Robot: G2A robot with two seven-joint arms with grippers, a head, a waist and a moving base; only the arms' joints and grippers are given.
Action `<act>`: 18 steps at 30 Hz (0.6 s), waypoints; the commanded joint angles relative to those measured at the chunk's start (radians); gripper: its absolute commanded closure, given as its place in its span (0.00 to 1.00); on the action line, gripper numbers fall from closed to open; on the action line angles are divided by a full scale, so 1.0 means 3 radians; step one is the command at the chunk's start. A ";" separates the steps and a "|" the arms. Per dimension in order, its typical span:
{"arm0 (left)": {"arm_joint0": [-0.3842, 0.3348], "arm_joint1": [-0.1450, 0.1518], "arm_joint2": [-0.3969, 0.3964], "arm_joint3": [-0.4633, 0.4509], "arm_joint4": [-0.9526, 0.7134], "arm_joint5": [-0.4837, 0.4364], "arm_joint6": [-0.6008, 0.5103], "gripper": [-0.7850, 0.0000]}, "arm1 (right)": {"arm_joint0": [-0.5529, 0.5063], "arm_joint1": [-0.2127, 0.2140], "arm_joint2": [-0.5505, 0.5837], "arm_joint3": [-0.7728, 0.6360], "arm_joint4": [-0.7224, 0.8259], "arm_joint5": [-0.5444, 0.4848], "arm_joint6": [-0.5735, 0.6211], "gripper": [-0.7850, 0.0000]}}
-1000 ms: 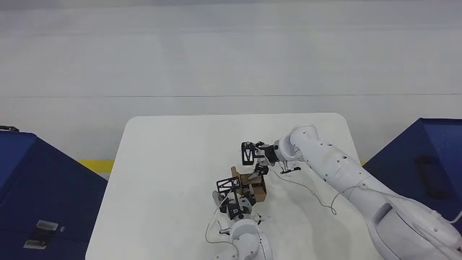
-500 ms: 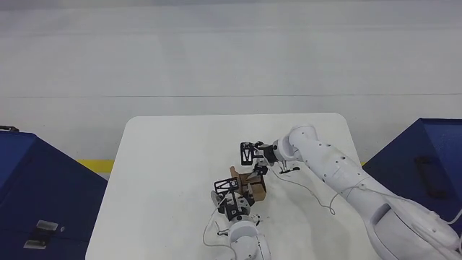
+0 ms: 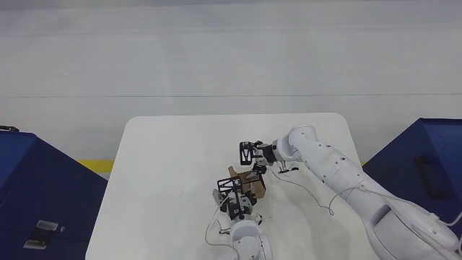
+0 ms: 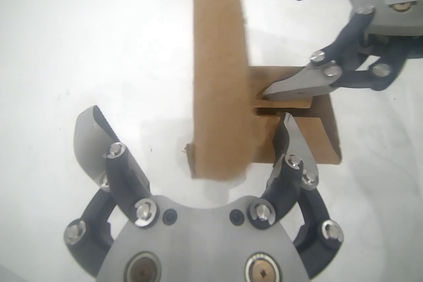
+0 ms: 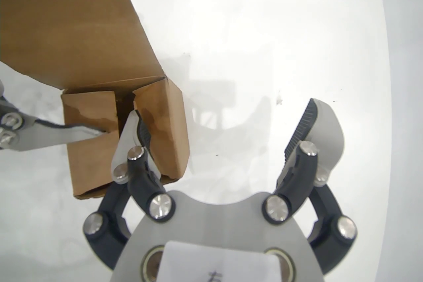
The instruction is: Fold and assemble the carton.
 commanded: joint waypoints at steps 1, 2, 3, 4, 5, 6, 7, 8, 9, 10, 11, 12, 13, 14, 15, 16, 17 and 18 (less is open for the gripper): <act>0.0012 0.0052 0.0081 -0.0122 -0.0057 -0.0056 0.0082 0.00 | -0.0004 0.0018 0.0043 -0.0016 0.0003 -0.0023 -0.0072 0.00; 0.0020 0.0088 0.0134 -0.0165 -0.0072 -0.0111 0.0126 0.00 | -0.0007 0.0033 0.0072 -0.0021 0.0009 -0.0049 -0.0122 0.00; 0.0029 0.0129 0.0188 -0.0202 -0.0074 -0.0148 0.0152 0.00 | -0.0008 0.0050 0.0108 -0.0021 0.0013 -0.0065 -0.0176 0.00; 0.0039 0.0175 0.0226 -0.0300 -0.0110 -0.0179 0.0185 0.00 | -0.0012 0.0071 0.0147 -0.0025 0.0015 -0.0080 -0.0237 0.00; 0.0052 0.0231 0.0262 -0.0416 -0.0141 -0.0206 0.0252 0.00 | -0.0021 0.0095 0.0188 -0.0030 0.0016 -0.0118 -0.0303 0.00; 0.0076 0.0296 0.0290 -0.0517 -0.0159 -0.0196 0.0324 0.00 | -0.0031 0.0124 0.0236 -0.0040 0.0010 -0.0145 -0.0376 0.00; 0.0103 0.0365 0.0306 -0.0642 -0.0182 -0.0166 0.0403 0.00 | -0.0049 0.0158 0.0290 -0.0047 -0.0003 -0.0159 -0.0451 0.00; 0.0143 0.0436 0.0299 -0.0793 -0.0202 -0.0111 0.0507 0.00 | -0.0072 0.0196 0.0348 -0.0056 -0.0023 -0.0168 -0.0520 0.00; 0.0199 0.0508 0.0270 -0.0942 -0.0211 -0.0026 0.0630 0.00 | -0.0103 0.0236 0.0409 -0.0057 -0.0041 -0.0177 -0.0578 0.00; 0.0265 0.0577 0.0226 -0.1088 -0.0217 0.0001 0.0734 0.00 | -0.0132 0.0277 0.0469 -0.0058 -0.0070 -0.0168 -0.0611 0.00; 0.0359 0.0641 0.0144 -0.1236 -0.0193 0.0001 0.0789 0.00 | -0.0167 0.0316 0.0525 -0.0058 -0.0095 -0.0164 -0.0627 0.00; 0.0470 0.0694 0.0038 -0.1387 -0.0157 0.0001 0.0805 0.00 | -0.0202 0.0351 0.0577 -0.0062 -0.0120 -0.0152 -0.0626 0.00; 0.0600 0.0736 -0.0084 -0.1523 -0.0122 0.0001 0.0809 0.00 | -0.0239 0.0384 0.0628 -0.0061 -0.0139 -0.0124 -0.0621 0.00; 0.0712 0.0769 -0.0181 -0.1641 -0.0075 0.0001 0.0807 0.00 | -0.0279 0.0414 0.0679 -0.0053 -0.0135 -0.0110 -0.0620 0.00; 0.0794 0.0793 -0.0260 -0.1754 -0.0058 0.0001 0.0793 0.00 | -0.0316 0.0439 0.0722 -0.0047 -0.0129 -0.0113 -0.0610 0.00; 0.0889 0.0806 -0.0347 -0.1812 -0.0036 0.0001 0.0782 0.00 | -0.0347 0.0461 0.0756 -0.0036 -0.0138 -0.0104 -0.0572 0.00; 0.0975 0.0807 -0.0422 -0.1834 -0.0002 0.0001 0.0765 0.00 | -0.0378 0.0477 0.0782 -0.0030 -0.0136 -0.0086 -0.0527 0.00; 0.1031 0.0797 -0.0478 -0.1841 0.0016 0.0001 0.0726 0.00 | -0.0407 0.0487 0.0800 -0.0024 -0.0127 -0.0065 -0.0469 0.00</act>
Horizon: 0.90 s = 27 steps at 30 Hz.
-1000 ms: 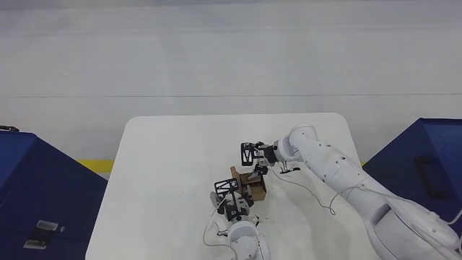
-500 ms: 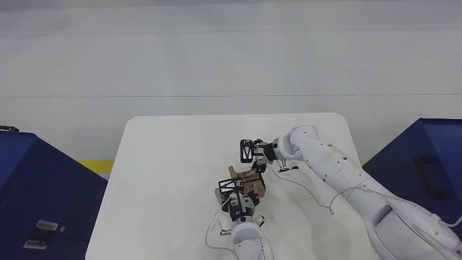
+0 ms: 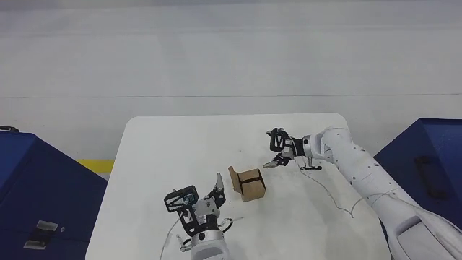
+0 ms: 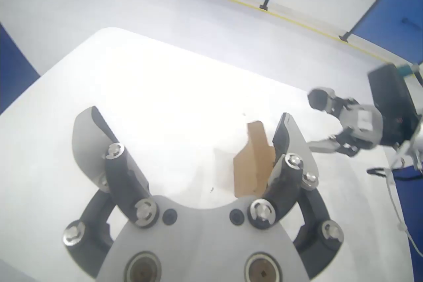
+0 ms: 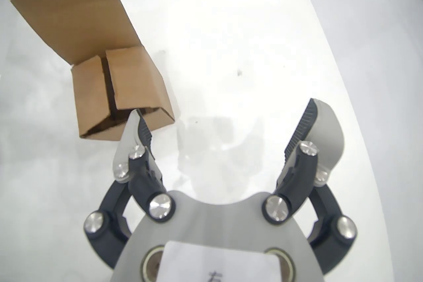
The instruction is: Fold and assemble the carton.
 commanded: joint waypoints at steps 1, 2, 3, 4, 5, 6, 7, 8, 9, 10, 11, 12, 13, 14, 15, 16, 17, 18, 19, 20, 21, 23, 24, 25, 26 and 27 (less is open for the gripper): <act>0.0104 -0.0029 -0.0111 0.0025 0.0032 0.0000 -0.0093 0.00 | -0.0049 0.0013 0.0029 -0.0003 0.0029 0.0030 0.0102 0.00; 0.0088 -0.0049 -0.0135 0.0093 0.0041 0.0000 -0.0196 0.00 | -0.0074 0.0015 0.0038 -0.0008 0.0067 0.0017 0.0133 0.00; 0.0031 -0.0070 -0.0136 0.0194 0.0048 0.0000 -0.0351 0.00 | -0.0091 0.0015 0.0042 -0.0013 0.0092 -0.0001 0.0169 0.00; -0.0055 -0.0091 -0.0109 0.0267 0.0060 0.0000 -0.0508 0.00 | -0.0109 0.0013 0.0042 -0.0014 0.0116 -0.0004 0.0212 0.00; -0.0149 -0.0111 -0.0059 0.0339 0.0062 -0.0008 -0.0662 0.00 | -0.0126 0.0008 0.0048 0.0001 0.0179 -0.0008 0.0249 0.00; -0.0242 -0.0130 -0.0014 0.0410 0.0036 -0.0043 -0.0821 0.00 | -0.0129 0.0000 0.0052 0.0020 0.0244 -0.0022 0.0296 0.00; -0.0332 -0.0147 0.0013 0.0498 0.0025 -0.0062 -0.0961 0.00 | -0.0124 -0.0010 0.0052 0.0035 0.0302 -0.0041 0.0345 0.00; -0.0422 -0.0163 0.0044 0.0584 0.0044 -0.0081 -0.1073 0.00 | -0.0117 -0.0020 0.0048 0.0047 0.0338 -0.0047 0.0395 0.00; -0.0502 -0.0182 0.0069 0.0637 0.0045 -0.0072 -0.1163 0.00 | -0.0110 -0.0029 0.0042 0.0056 0.0363 -0.0038 0.0441 0.00; -0.0573 -0.0199 0.0102 0.0710 0.0075 -0.0064 -0.1230 0.00 | -0.0105 -0.0038 0.0034 0.0061 0.0382 -0.0033 0.0481 0.00; -0.0637 -0.0216 0.0145 0.0782 0.0103 -0.0066 -0.1308 0.00 | -0.0101 -0.0046 0.0029 0.0065 0.0403 -0.0032 0.0509 0.00; -0.0701 -0.0234 0.0187 0.0840 0.0128 -0.0078 -0.1384 0.00 | -0.0097 -0.0054 0.0023 0.0068 0.0419 -0.0032 0.0532 0.00; -0.0758 -0.0251 0.0224 0.0889 0.0156 -0.0083 -0.1449 0.00 | -0.0093 -0.0061 0.0016 0.0066 0.0430 -0.0038 0.0553 0.00; -0.0805 -0.0268 0.0257 0.0921 0.0180 -0.0077 -0.1496 0.00 | -0.0090 -0.0068 0.0007 0.0061 0.0436 -0.0039 0.0574 0.00; -0.0840 -0.0283 0.0286 0.0947 0.0210 -0.0064 -0.1525 0.00 | -0.0089 -0.0076 -0.0001 0.0056 0.0442 -0.0035 0.0592 0.00; -0.0866 -0.0298 0.0317 0.0952 0.0233 -0.0071 -0.1544 0.00 | -0.0088 -0.0083 -0.0008 0.0050 0.0452 -0.0030 0.0606 0.00; -0.0878 -0.0311 0.0341 0.0929 0.0233 -0.0080 -0.1551 0.00 | -0.0088 -0.0090 -0.0019 0.0036 0.0450 -0.0026 0.0623 0.00; -0.0875 -0.0322 0.0358 0.0913 0.0238 -0.0080 -0.1547 0.00 | -0.0090 -0.0096 -0.0029 0.0024 0.0448 -0.0028 0.0636 0.00; -0.0868 -0.0330 0.0372 0.0908 0.0260 -0.0079 -0.1534 0.00 | -0.0092 -0.0101 -0.0034 0.0017 0.0452 -0.0026 0.0643 0.00; -0.0860 -0.0337 0.0384 0.0902 0.0277 -0.0077 -0.1520 0.00 | -0.0092 -0.0106 -0.0039 0.0013 0.0452 -0.0024 0.0652 0.00; -0.0854 -0.0346 0.0395 0.0904 0.0283 -0.0083 -0.1516 0.00 | -0.0093 -0.0111 -0.0044 0.0010 0.0454 -0.0019 0.0660 0.00; -0.0868 -0.0364 0.0406 0.0967 0.0288 -0.0108 -0.1528 0.00 | -0.0094 -0.0120 -0.0051 0.0005 0.0461 -0.0010 0.0672 0.00; -0.0891 -0.0376 0.0410 0.1015 0.0283 -0.0116 -0.1544 0.00 | -0.0095 -0.0124 -0.0055 0.0004 0.0462 -0.0009 0.0676 0.00; -0.0918 -0.0391 0.0415 0.1065 0.0268 -0.0121 -0.1565 0.00 | -0.0094 -0.0128 -0.0058 0.0004 0.0461 -0.0009 0.0679 0.00; -0.0946 -0.0406 0.0431 0.1118 0.0248 -0.0147 -0.1591 0.00 | -0.0096 -0.0131 -0.0058 0.0009 0.0470 -0.0015 0.0675 0.00; -0.0974 -0.0423 0.0447 0.1159 0.0205 -0.0183 -0.1624 0.00 | -0.0097 -0.0135 -0.0059 0.0012 0.0479 -0.0024 0.0667 0.00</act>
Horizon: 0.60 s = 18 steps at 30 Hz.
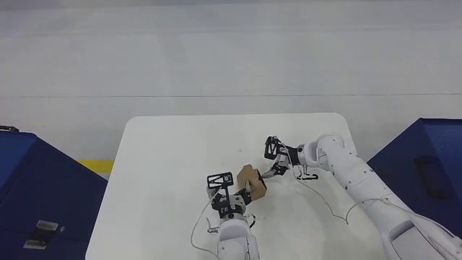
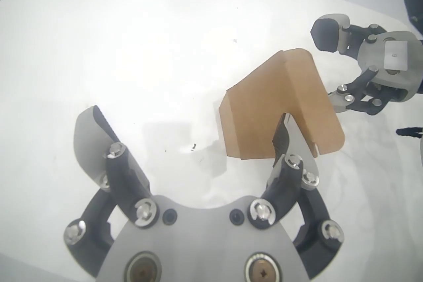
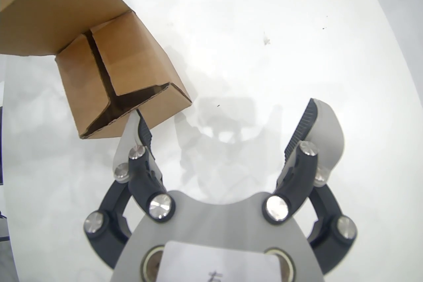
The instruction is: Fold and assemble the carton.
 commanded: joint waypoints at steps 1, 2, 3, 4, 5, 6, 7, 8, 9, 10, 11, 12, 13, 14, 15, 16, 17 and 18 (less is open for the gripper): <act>-0.0058 -0.0035 0.0021 0.0084 -0.0100 -0.0060 -0.0058 0.00 | -0.0003 -0.0006 -0.0004 0.0010 0.0013 -0.0021 -0.0011 0.00; -0.0086 -0.0050 0.0019 0.0131 -0.0131 -0.0070 -0.0054 0.00 | -0.0002 -0.0009 -0.0007 0.0012 0.0010 -0.0027 -0.0013 0.00; -0.0115 -0.0065 0.0009 0.0185 -0.0156 -0.0065 -0.0045 0.00 | -0.0003 -0.0012 -0.0008 0.0016 0.0007 -0.0027 -0.0017 0.00; -0.0141 -0.0079 -0.0001 0.0229 -0.0185 -0.0062 -0.0041 0.00 | -0.0005 -0.0014 -0.0007 0.0023 0.0007 -0.0023 -0.0026 0.00; -0.0163 -0.0093 -0.0011 0.0263 -0.0214 -0.0060 -0.0033 0.00 | -0.0008 -0.0014 -0.0003 0.0034 0.0009 -0.0028 -0.0036 0.00; -0.0180 -0.0105 -0.0018 0.0296 -0.0233 -0.0055 -0.0019 0.00 | -0.0007 -0.0011 0.0007 0.0043 0.0010 -0.0038 -0.0053 0.00; -0.0191 -0.0116 -0.0022 0.0321 -0.0244 -0.0053 -0.0002 0.00 | -0.0006 -0.0005 0.0023 0.0056 0.0010 -0.0048 -0.0073 0.00; -0.0197 -0.0126 -0.0028 0.0331 -0.0253 -0.0044 0.0016 0.00 | -0.0005 0.0004 0.0046 0.0070 0.0013 -0.0055 -0.0099 0.00; -0.0196 -0.0134 -0.0032 0.0332 -0.0260 -0.0037 0.0031 0.00 | -0.0003 0.0015 0.0075 0.0081 0.0012 -0.0052 -0.0127 0.00; -0.0191 -0.0141 -0.0036 0.0330 -0.0259 -0.0037 0.0046 0.00 | -0.0006 0.0028 0.0106 0.0086 0.0012 -0.0053 -0.0158 0.00; -0.0180 -0.0146 -0.0042 0.0326 -0.0256 -0.0034 0.0058 0.00 | -0.0014 0.0042 0.0135 0.0078 0.0011 -0.0063 -0.0194 0.00; -0.0166 -0.0150 -0.0047 0.0316 -0.0248 -0.0029 0.0077 0.00 | -0.0027 0.0058 0.0165 0.0067 0.0010 -0.0077 -0.0225 0.00; -0.0151 -0.0153 -0.0056 0.0308 -0.0244 -0.0027 0.0090 0.00 | -0.0039 0.0073 0.0196 0.0046 0.0008 -0.0080 -0.0256 0.00; -0.0139 -0.0156 -0.0068 0.0308 -0.0236 -0.0029 0.0099 0.00 | -0.0058 0.0087 0.0220 0.0010 0.0008 -0.0080 -0.0292 0.00; -0.0129 -0.0158 -0.0081 0.0306 -0.0232 -0.0035 0.0103 0.00 | -0.0083 0.0100 0.0231 -0.0042 0.0005 -0.0080 -0.0326 0.00; -0.0117 -0.0161 -0.0093 0.0304 -0.0230 -0.0037 0.0108 0.00 | -0.0108 0.0113 0.0237 -0.0095 -0.0001 -0.0080 -0.0357 0.00; -0.0107 -0.0163 -0.0111 0.0300 -0.0230 -0.0038 0.0114 0.00 | -0.0131 0.0126 0.0242 -0.0142 -0.0006 -0.0080 -0.0381 0.00; -0.0099 -0.0164 -0.0127 0.0298 -0.0229 -0.0049 0.0121 0.00 | -0.0151 0.0138 0.0245 -0.0187 -0.0012 -0.0080 -0.0396 0.00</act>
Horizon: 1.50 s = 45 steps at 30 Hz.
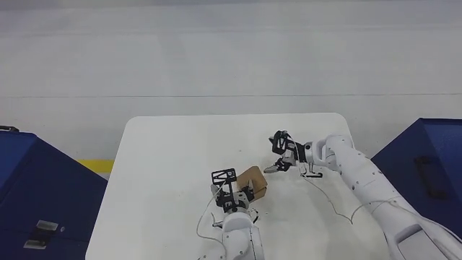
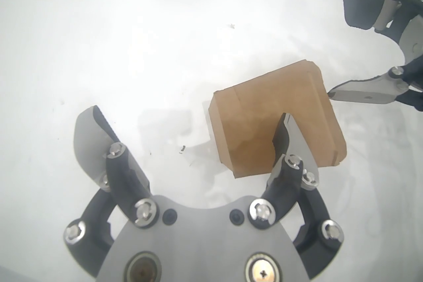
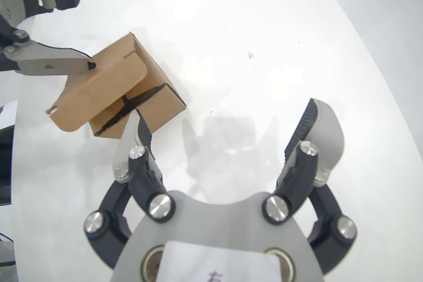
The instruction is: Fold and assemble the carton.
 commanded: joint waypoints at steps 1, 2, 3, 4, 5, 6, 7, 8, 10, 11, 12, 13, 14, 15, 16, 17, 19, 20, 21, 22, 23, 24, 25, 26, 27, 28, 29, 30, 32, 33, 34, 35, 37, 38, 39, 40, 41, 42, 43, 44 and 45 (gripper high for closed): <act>0.0018 -0.0003 -0.0033 -0.0005 0.0002 -0.0022 0.0013 0.00 | -0.0034 0.0023 0.0009 -0.0086 -0.0010 0.0001 -0.0032 0.00; 0.0028 -0.0005 -0.0047 -0.0005 0.0003 -0.0031 0.0015 0.00 | -0.0049 0.0032 0.0021 -0.0114 -0.0001 0.0001 -0.0054 0.00; 0.0038 -0.0007 -0.0058 -0.0004 0.0006 -0.0040 0.0016 0.00 | -0.0059 0.0041 0.0036 -0.0129 0.0003 0.0001 -0.0063 0.00; 0.0047 -0.0009 -0.0067 -0.0007 0.0009 -0.0045 0.0019 0.00 | -0.0066 0.0049 0.0059 -0.0139 0.0015 0.0003 -0.0072 0.00; 0.0058 -0.0012 -0.0080 -0.0004 0.0011 -0.0036 0.0019 0.00 | -0.0075 0.0055 0.0084 -0.0150 0.0034 0.0011 -0.0086 0.00; 0.0063 -0.0016 -0.0089 0.0000 0.0019 -0.0034 0.0021 0.00 | -0.0084 0.0062 0.0103 -0.0164 0.0041 0.0012 -0.0093 0.00; 0.0067 -0.0019 -0.0095 0.0002 0.0026 -0.0039 0.0022 0.00 | -0.0092 0.0068 0.0119 -0.0179 0.0042 0.0003 -0.0093 0.00; 0.0071 -0.0022 -0.0101 0.0004 0.0031 -0.0046 0.0022 0.00 | -0.0098 0.0075 0.0134 -0.0197 0.0037 0.0001 -0.0092 0.00; 0.0077 -0.0030 -0.0112 0.0014 0.0041 -0.0057 0.0015 0.00 | -0.0116 0.0087 0.0158 -0.0227 0.0030 0.0001 -0.0085 0.00; 0.0079 -0.0033 -0.0115 0.0019 0.0049 -0.0066 0.0011 0.00 | -0.0122 0.0093 0.0165 -0.0244 0.0018 0.0001 -0.0067 0.00; 0.0082 -0.0037 -0.0119 0.0022 0.0056 -0.0071 0.0009 0.00 | -0.0130 0.0096 0.0166 -0.0259 0.0016 0.0001 -0.0050 0.00; 0.0086 -0.0041 -0.0124 0.0025 0.0060 -0.0072 0.0005 0.00 | -0.0138 0.0096 0.0159 -0.0275 0.0018 0.0001 -0.0025 0.00; 0.0088 -0.0045 -0.0127 0.0026 0.0065 -0.0074 0.0004 0.00 | -0.0141 0.0094 0.0153 -0.0287 0.0025 0.0001 -0.0002 0.00; 0.0091 -0.0049 -0.0131 0.0028 0.0071 -0.0077 0.0003 0.00 | -0.0144 0.0091 0.0146 -0.0296 0.0034 0.0001 0.0017 0.00; 0.0096 -0.0053 -0.0133 0.0031 0.0076 -0.0080 0.0003 0.00 | -0.0145 0.0086 0.0136 -0.0305 0.0042 0.0001 0.0034 0.00; 0.0099 -0.0057 -0.0135 0.0034 0.0078 -0.0091 -0.0001 0.00 | -0.0145 0.0081 0.0125 -0.0307 0.0049 0.0001 0.0055 0.00; 0.0102 -0.0064 -0.0147 0.0038 0.0084 -0.0105 -0.0006 0.00 | -0.0141 0.0068 0.0105 -0.0305 0.0068 0.0002 0.0088 0.00; 0.0103 -0.0067 -0.0156 0.0041 0.0084 -0.0111 -0.0010 0.00 | -0.0135 0.0061 0.0096 -0.0300 0.0076 0.0004 0.0101 0.00; 0.0104 -0.0071 -0.0166 0.0041 0.0084 -0.0117 -0.0011 0.00 | -0.0129 0.0054 0.0085 -0.0291 0.0081 0.0010 0.0116 0.00; 0.0106 -0.0074 -0.0176 0.0042 0.0083 -0.0127 -0.0011 0.00 | -0.0121 0.0046 0.0074 -0.0280 0.0086 0.0014 0.0132 0.00; 0.0108 -0.0077 -0.0186 0.0046 0.0083 -0.0133 -0.0013 0.00 | -0.0114 0.0039 0.0062 -0.0270 0.0094 0.0012 0.0144 0.00; 0.0110 -0.0080 -0.0192 0.0048 0.0085 -0.0140 -0.0013 0.00 | -0.0106 0.0031 0.0052 -0.0257 0.0099 0.0020 0.0157 0.00; 0.0114 -0.0083 -0.0197 0.0050 0.0087 -0.0147 -0.0013 0.00 | -0.0099 0.0023 0.0042 -0.0246 0.0106 0.0026 0.0167 0.00; 0.0117 -0.0086 -0.0203 0.0051 0.0087 -0.0156 -0.0013 0.00 | -0.0091 0.0015 0.0032 -0.0233 0.0111 0.0029 0.0177 0.00; 0.0120 -0.0089 -0.0207 0.0056 0.0087 -0.0170 -0.0017 0.00 | -0.0082 0.0008 0.0021 -0.0223 0.0113 0.0032 0.0187 0.00; 0.0122 -0.0092 -0.0214 0.0059 0.0090 -0.0178 -0.0016 0.00 | -0.0073 0.0000 0.0012 -0.0211 0.0117 0.0037 0.0190 0.00; 0.0124 -0.0095 -0.0219 0.0060 0.0091 -0.0186 -0.0017 0.00 | -0.0066 -0.0008 0.0001 -0.0196 0.0119 0.0039 0.0196 0.00; 0.0126 -0.0098 -0.0226 0.0062 0.0090 -0.0195 -0.0017 0.00 | -0.0059 -0.0016 -0.0010 -0.0186 0.0122 0.0040 0.0201 0.00; 0.0128 -0.0104 -0.0240 0.0067 0.0089 -0.0215 -0.0018 0.00 | -0.0045 -0.0030 -0.0028 -0.0163 0.0130 0.0038 0.0206 0.00; 0.0129 -0.0107 -0.0248 0.0072 0.0090 -0.0223 -0.0016 0.00 | -0.0036 -0.0037 -0.0036 -0.0145 0.0134 0.0037 0.0215 0.00; 0.0130 -0.0110 -0.0255 0.0080 0.0093 -0.0233 -0.0018 0.00 | -0.0026 -0.0044 -0.0044 -0.0131 0.0139 0.0037 0.0223 0.00; 0.0129 -0.0113 -0.0261 0.0085 0.0094 -0.0238 -0.0021 0.00 | -0.0018 -0.0051 -0.0051 -0.0117 0.0143 0.0041 0.0229 0.00; 0.0129 -0.0119 -0.0267 0.0098 0.0103 -0.0253 -0.0026 0.00 | -0.0003 -0.0064 -0.0064 -0.0091 0.0150 0.0040 0.0240 0.00; 0.0130 -0.0123 -0.0267 0.0103 0.0104 -0.0264 -0.0032 0.00 | 0.0004 -0.0069 -0.0069 -0.0079 0.0153 0.0041 0.0243 0.00; 0.0129 -0.0126 -0.0269 0.0106 0.0110 -0.0269 -0.0036 0.00 | 0.0010 -0.0074 -0.0073 -0.0069 0.0155 0.0043 0.0245 0.00; 0.0129 -0.0129 -0.0272 0.0108 0.0115 -0.0273 -0.0039 0.00 | 0.0015 -0.0079 -0.0077 -0.0063 0.0154 0.0042 0.0242 0.00; 0.0131 -0.0133 -0.0275 0.0110 0.0120 -0.0275 -0.0041 0.00 | 0.0019 -0.0083 -0.0079 -0.0063 0.0150 0.0046 0.0233 0.00; 0.0132 -0.0136 -0.0278 0.0109 0.0121 -0.0281 -0.0045 0.00 | 0.0020 -0.0086 -0.0081 -0.0071 0.0147 0.0042 0.0211 0.00; 0.0134 -0.0139 -0.0280 0.0109 0.0125 -0.0290 -0.0044 0.00 | 0.0017 -0.0088 -0.0080 -0.0075 0.0146 0.0029 0.0186 0.00; 0.0137 -0.0142 -0.0284 0.0107 0.0130 -0.0293 -0.0043 0.00 | 0.0017 -0.0087 -0.0078 -0.0076 0.0136 0.0022 0.0172 0.00; 0.0143 -0.0144 -0.0289 0.0097 0.0137 -0.0296 -0.0041 0.00 | 0.0016 -0.0086 -0.0075 -0.0078 0.0124 0.0019 0.0162 0.00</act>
